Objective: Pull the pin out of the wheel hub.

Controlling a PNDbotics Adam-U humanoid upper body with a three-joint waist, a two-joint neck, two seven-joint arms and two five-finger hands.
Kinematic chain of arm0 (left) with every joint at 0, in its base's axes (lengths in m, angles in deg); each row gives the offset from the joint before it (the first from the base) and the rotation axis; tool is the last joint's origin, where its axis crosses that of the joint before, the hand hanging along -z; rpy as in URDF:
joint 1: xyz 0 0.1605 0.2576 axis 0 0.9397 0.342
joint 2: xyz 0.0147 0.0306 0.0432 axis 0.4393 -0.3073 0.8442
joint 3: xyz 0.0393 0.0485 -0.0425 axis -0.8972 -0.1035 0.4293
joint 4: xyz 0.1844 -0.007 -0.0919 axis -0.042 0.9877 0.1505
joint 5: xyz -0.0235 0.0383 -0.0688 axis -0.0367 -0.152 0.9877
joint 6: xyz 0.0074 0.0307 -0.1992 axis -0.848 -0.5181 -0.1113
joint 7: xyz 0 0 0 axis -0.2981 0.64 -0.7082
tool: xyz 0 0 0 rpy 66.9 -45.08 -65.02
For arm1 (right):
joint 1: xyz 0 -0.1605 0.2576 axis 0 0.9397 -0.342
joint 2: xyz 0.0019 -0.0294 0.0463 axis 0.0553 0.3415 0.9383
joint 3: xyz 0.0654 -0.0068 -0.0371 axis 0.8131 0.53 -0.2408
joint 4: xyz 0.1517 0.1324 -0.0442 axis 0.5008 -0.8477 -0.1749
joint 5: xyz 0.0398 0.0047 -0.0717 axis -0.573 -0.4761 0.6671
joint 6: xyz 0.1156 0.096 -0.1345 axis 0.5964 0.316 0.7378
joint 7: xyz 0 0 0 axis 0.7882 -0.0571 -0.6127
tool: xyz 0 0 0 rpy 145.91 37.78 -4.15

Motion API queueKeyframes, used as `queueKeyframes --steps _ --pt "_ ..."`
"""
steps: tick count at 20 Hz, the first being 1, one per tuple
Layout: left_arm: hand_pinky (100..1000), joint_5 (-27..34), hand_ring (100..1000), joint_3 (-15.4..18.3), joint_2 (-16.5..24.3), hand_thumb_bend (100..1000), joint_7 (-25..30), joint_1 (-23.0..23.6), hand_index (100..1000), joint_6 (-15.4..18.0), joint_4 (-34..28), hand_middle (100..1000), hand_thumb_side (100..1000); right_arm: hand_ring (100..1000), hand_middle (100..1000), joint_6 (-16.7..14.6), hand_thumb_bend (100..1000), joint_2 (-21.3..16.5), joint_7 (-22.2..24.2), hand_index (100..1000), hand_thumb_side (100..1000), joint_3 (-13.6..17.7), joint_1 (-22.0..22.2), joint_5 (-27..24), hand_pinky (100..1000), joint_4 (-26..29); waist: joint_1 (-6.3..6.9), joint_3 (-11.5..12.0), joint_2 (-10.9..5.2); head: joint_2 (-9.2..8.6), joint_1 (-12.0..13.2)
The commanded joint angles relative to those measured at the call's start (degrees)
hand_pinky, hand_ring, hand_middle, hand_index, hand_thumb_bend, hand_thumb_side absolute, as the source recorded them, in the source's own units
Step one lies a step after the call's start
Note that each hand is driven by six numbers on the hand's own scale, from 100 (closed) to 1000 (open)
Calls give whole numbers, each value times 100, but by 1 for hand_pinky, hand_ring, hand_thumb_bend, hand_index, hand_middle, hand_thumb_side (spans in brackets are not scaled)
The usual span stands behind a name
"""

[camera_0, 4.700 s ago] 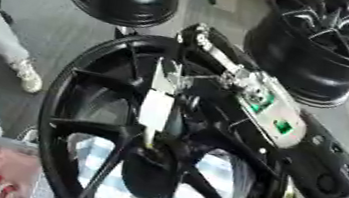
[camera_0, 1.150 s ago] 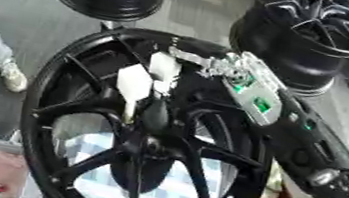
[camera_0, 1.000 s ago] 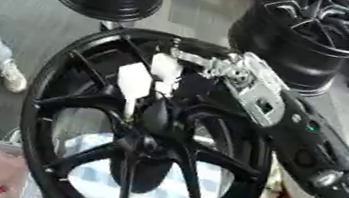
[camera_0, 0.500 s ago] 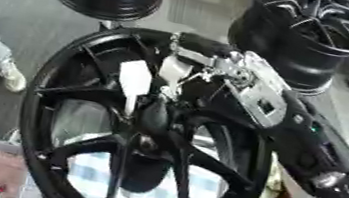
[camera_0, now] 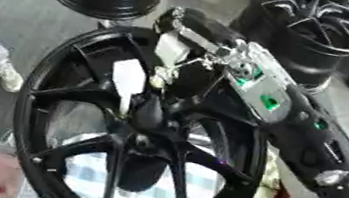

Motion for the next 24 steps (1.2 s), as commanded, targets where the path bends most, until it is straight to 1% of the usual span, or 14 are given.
queueKeyframes --steps 1,4,6,10,14,17,20,21,22,24 --pt "655 11 639 23 52 100 15 -45 816 18 -54 672 783 100 255 18 100 -181 -131 479 100 146 -130 -68 100 190 50 -4 -92 30 5" --pt "655 18 639 30 58 100 11 -31 815 18 -43 672 783 100 251 111 100 -347 -205 477 106 256 -127 -262 100 335 43 -16 -116 32 77" --pt "655 28 640 35 63 100 5 -19 815 17 -27 672 783 100 247 216 100 -537 -246 476 112 353 -96 -475 100 472 34 -37 -146 32 158" --pt "656 46 640 66 76 100 -20 33 815 19 28 672 784 100 246 485 100 -1118 -355 476 107 652 135 -997 100 862 7 -123 -238 32 376" --pt "656 55 640 100 82 100 -53 85 815 29 72 672 784 100 244 733 100 -1673 -586 475 110 1019 544 -1456 100 1227 -6 -201 -305 32 497" --pt "656 68 641 118 84 100 -73 99 815 35 86 672 784 100 239 859 100 -1996 -831 473 119 1321 902 -1691 100 1440 0 -246 -323 32 553" --pt "656 78 641 138 84 100 -92 117 815 39 86 672 784 100 239 943 100 -2257 -1145 473 126 1641 1312 -1862 100 1588 18 -293 -333 32 592" --pt "656 81 641 145 83 100 -99 122 815 40 85 673 784 100 239 963 100 -2322 -1238 472 162 1732 1439 -1898 100 1624 26 -309 -336 32 599" --pt "656 89 641 154 81 100 -107 126 815 42 84 673 784 100 237 981 100 -2381 -1336 472 142 1827 1581 -1931 100 1653 35 -327 -339 32 608" --pt "656 106 641 167 78 100 -120 130 815 45 82 673 783 100 236 1012 100 -2486 -1518 472 157 2008 1887 -1977 100 1698 53 -363 -342 32 633"
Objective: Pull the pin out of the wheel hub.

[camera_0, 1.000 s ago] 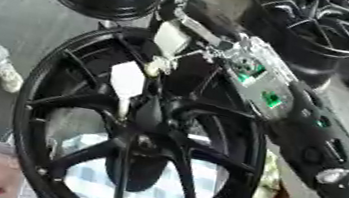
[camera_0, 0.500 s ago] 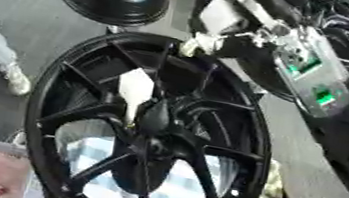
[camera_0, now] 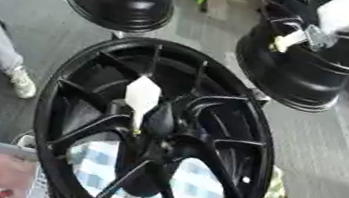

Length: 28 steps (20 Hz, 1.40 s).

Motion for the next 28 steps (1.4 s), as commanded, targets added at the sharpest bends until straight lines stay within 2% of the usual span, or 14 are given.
queueKeyframes --steps 1,6,12,14,15,16,18,21,22,23,24,25,26,28 --pt "656 33 641 60 75 100 -37 -28 815 18 -66 673 783 100 235 54 100 -375 -300 471 175 369 245 -119 100 171 67 -32 -69 30 42" --pt "656 45 641 95 76 100 -69 -20 815 21 -93 673 782 100 230 79 100 -390 -863 470 281 769 1028 -188 100 84 111 -84 -49 30 65" --pt "657 21 642 118 82 100 -92 -16 816 14 -144 674 782 100 231 30 100 -159 -1456 474 410 1012 1641 -219 100 -321 134 -141 9 30 -16" --pt "657 9 642 120 80 100 -94 -16 816 10 -157 674 782 100 230 22 100 -74 -1602 474 416 1041 1742 -230 100 -537 141 -153 28 30 -32" --pt "657 5 641 118 77 100 -93 -18 816 8 -163 674 782 100 236 27 100 -33 -1677 480 349 1057 1780 -224 100 -686 145 -156 38 30 -43" --pt "657 1 642 116 73 100 -91 -22 816 7 -168 674 782 100 237 46 100 9 -1747 481 403 1083 1808 -179 100 -854 151 -158 49 30 -54" --pt "657 -8 642 116 66 100 -88 -26 816 5 -179 674 782 100 237 98 100 115 -1901 484 401 1154 1841 -73 100 -1209 166 -156 70 30 -63" --pt "657 -23 642 123 59 100 -94 -24 816 0 -196 674 782 124 261 157 100 300 -2293 521 375 1236 1867 -90 100 -1872 181 -152 94 30 -62" --pt "657 -26 642 125 57 100 -96 -25 816 -3 -200 674 783 163 303 185 100 352 -2449 570 363 1252 1879 -142 100 -2126 184 -152 101 30 -52" --pt "657 -29 642 124 55 100 -97 -26 816 -6 -202 674 783 260 404 207 100 394 -2602 684 203 1253 1885 -202 190 -2359 187 -151 106 30 -43" --pt "657 -33 642 124 53 100 -97 -28 816 -8 -204 674 783 390 512 224 100 433 -2724 809 346 1242 1895 -270 319 -2577 189 -151 113 30 -30" --pt "657 -38 642 126 51 100 -99 -28 816 -10 -205 674 783 430 540 223 100 459 -2789 833 361 1228 1904 -309 359 -2749 191 -152 120 30 -17" --pt "657 -43 642 128 49 100 -101 -28 816 -11 -208 674 783 653 737 210 100 477 -2800 940 490 1218 1919 -312 599 -2881 193 -156 127 30 0" --pt "657 -53 642 134 46 100 -106 -27 816 -14 -215 675 783 822 858 182 100 495 -2771 981 552 1252 1947 -189 777 -3037 197 -168 142 30 30"
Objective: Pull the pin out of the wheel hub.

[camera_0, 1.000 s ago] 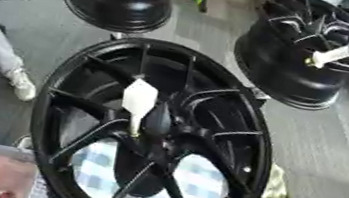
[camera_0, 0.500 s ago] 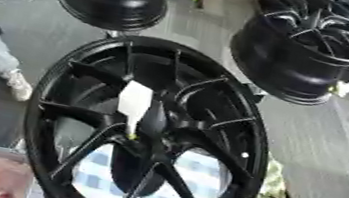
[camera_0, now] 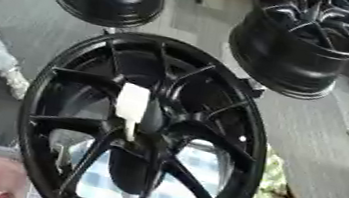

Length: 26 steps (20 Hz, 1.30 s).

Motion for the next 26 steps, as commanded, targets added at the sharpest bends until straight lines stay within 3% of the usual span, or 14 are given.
queueKeyframes --steps 1,3,7,16,22,26 --pt "657 -42 642 63 44 100 -16 -37 816 -7 -121 675 783 835 870 -16 100 -133 -72 985 534 145 -3 173 795 -218 35 -19 -37 29 52" --pt "657 -48 642 66 37 100 -18 -38 816 -9 -126 675 784 868 913 9 100 -87 -166 995 519 238 24 428 841 -189 43 -29 -25 29 64" --pt "657 -51 642 72 27 100 -24 -36 816 -12 -135 675 784 868 925 24 100 52 -477 995 485 345 122 713 838 76 55 -44 -15 29 57" --pt "657 -34 643 64 -4 100 -19 -48 816 -6 -116 676 785 794 847 -142 100 597 -1043 961 498 336 588 866 717 1038 70 -64 -22 29 95" --pt "657 -18 643 56 -26 100 -23 -69 815 4 -110 675 784 636 769 -644 100 1195 -1578 929 507 165 1016 675 583 1892 80 -73 -13 29 79" --pt "656 -3 640 46 -34 100 -25 -79 815 13 -110 672 784 593 725 -1050 100 1639 -1848 898 524 15 1285 667 551 2432 90 -79 -15 29 75"
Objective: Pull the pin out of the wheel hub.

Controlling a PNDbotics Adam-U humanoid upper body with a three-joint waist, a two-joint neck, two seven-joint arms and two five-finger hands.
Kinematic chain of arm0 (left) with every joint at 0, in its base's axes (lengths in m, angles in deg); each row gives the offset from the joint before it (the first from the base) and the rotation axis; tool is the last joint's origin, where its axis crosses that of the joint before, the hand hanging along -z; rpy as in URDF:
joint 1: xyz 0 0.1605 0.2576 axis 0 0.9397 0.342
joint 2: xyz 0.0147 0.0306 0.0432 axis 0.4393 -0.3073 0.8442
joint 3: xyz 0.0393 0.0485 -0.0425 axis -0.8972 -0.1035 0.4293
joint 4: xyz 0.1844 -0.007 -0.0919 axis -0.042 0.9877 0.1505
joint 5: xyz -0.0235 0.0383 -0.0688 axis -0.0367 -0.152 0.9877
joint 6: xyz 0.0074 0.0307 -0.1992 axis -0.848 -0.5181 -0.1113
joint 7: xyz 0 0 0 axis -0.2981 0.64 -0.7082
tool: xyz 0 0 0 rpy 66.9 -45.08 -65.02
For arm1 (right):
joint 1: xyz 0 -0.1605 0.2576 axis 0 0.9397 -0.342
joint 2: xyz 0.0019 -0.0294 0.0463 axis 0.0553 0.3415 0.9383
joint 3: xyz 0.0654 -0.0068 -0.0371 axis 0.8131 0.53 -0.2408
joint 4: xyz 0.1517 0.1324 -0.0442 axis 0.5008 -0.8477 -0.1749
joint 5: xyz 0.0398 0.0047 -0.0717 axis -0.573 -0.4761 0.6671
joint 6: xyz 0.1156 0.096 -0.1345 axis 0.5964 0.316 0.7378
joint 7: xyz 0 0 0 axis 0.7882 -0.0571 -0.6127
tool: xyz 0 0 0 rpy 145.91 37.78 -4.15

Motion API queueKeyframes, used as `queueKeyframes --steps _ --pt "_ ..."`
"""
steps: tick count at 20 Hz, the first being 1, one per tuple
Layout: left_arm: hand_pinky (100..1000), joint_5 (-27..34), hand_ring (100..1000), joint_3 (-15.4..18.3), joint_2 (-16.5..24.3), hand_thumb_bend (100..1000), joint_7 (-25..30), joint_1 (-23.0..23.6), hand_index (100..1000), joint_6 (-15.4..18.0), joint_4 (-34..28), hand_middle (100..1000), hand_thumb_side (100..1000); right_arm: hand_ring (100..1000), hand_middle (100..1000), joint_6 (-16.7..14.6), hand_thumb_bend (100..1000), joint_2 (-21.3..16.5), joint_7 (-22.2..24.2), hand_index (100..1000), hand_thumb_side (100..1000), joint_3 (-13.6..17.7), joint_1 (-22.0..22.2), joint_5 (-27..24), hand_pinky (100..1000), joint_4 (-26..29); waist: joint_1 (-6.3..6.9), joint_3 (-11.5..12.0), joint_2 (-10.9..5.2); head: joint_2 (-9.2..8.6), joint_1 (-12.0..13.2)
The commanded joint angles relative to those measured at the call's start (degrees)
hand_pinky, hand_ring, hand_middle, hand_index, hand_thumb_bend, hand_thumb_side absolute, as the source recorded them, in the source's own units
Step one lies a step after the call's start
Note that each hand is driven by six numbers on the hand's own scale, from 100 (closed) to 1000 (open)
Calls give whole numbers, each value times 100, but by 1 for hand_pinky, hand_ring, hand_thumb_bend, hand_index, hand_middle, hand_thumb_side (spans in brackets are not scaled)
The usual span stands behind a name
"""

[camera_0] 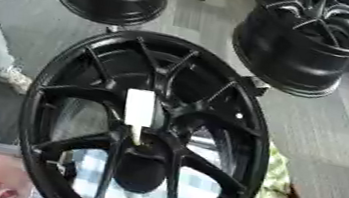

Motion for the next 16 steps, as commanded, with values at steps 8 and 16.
queueKeyframes --steps 8,16 --pt "657 23 645 -42 -58 100 35 -73 815 30 -22 679 786 577 697 -797 100 674 -207 886 528 -446 333 160 548 951 60 -14 -82 29 45" --pt "657 20 657 -74 -76 100 32 -83 815 49 -20 693 783 571 691 -1000 100 1025 -100 888 530 -644 384 215 546 1004 92 -70 -62 29 119"
